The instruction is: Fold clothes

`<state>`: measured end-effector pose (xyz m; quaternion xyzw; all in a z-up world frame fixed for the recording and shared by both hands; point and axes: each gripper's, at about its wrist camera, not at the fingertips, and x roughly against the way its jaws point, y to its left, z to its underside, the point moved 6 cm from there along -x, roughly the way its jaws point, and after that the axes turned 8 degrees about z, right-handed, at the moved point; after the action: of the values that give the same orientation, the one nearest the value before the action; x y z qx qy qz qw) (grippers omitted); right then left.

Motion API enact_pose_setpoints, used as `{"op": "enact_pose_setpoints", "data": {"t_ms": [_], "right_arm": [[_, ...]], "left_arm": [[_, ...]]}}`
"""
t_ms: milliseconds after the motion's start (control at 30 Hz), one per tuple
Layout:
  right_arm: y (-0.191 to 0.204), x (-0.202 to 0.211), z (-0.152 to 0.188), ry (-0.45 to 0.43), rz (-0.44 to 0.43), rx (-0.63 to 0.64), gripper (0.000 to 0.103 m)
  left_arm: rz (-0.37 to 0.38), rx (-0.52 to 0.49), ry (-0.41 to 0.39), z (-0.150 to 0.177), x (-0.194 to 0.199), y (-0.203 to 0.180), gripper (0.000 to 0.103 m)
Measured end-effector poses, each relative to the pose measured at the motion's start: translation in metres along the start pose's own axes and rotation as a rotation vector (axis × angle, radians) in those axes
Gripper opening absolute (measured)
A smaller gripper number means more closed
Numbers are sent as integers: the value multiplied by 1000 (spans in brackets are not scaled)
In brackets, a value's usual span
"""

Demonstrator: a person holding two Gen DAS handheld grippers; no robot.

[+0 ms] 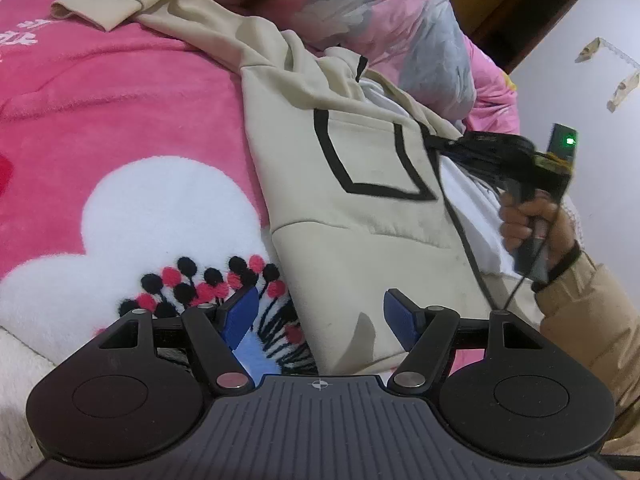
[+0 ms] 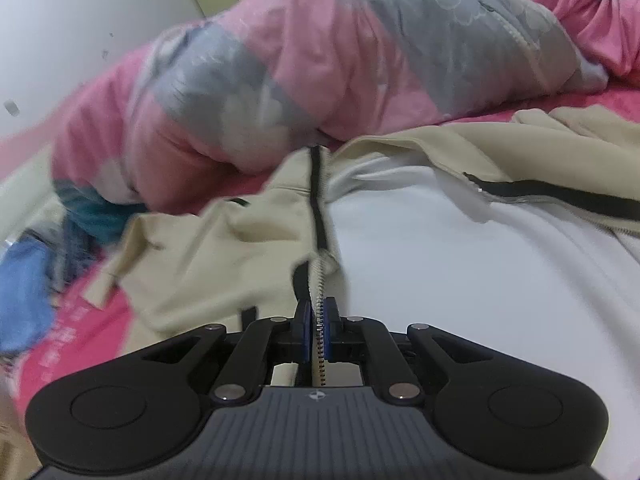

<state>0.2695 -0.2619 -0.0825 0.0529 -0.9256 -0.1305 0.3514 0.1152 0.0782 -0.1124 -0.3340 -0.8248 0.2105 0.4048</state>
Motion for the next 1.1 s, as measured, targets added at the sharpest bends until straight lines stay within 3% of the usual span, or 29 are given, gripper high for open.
{"op": "enact_pose_setpoints", "data": {"t_ms": [133, 233, 300, 433, 600, 733, 933, 1000, 1033, 1100], "right_arm": [[-7, -26, 16, 64, 62, 26, 6], [-19, -6, 17, 70, 50, -71, 10], [-25, 17, 22, 65, 13, -123, 18], [-36, 67, 42, 112, -127, -201, 23], [-33, 108, 92, 243, -238, -212, 34], [-30, 118, 120, 244, -209, -217, 34], [-24, 120, 140, 201, -253, -245, 28], [-20, 120, 142, 184, -231, -212, 15], [-18, 120, 143, 175, -221, -196, 14], [-14, 125, 144, 146, -207, -162, 7]], "left_arm": [[-8, -3, 2, 1, 0, -1, 69], [-17, -3, 3, 1, 0, -1, 69], [-25, -2, 2, 1, 0, -2, 69], [-46, -7, 4, 2, 1, -3, 68], [-94, -27, 13, 5, 2, -8, 64], [-136, -41, 27, 8, 3, -13, 60], [-171, -11, 28, 13, 5, -14, 49], [-180, 9, 17, 14, 5, -12, 40], [-183, 20, 10, 14, 5, -11, 38], [-165, 62, 3, 14, 6, -9, 22]]}}
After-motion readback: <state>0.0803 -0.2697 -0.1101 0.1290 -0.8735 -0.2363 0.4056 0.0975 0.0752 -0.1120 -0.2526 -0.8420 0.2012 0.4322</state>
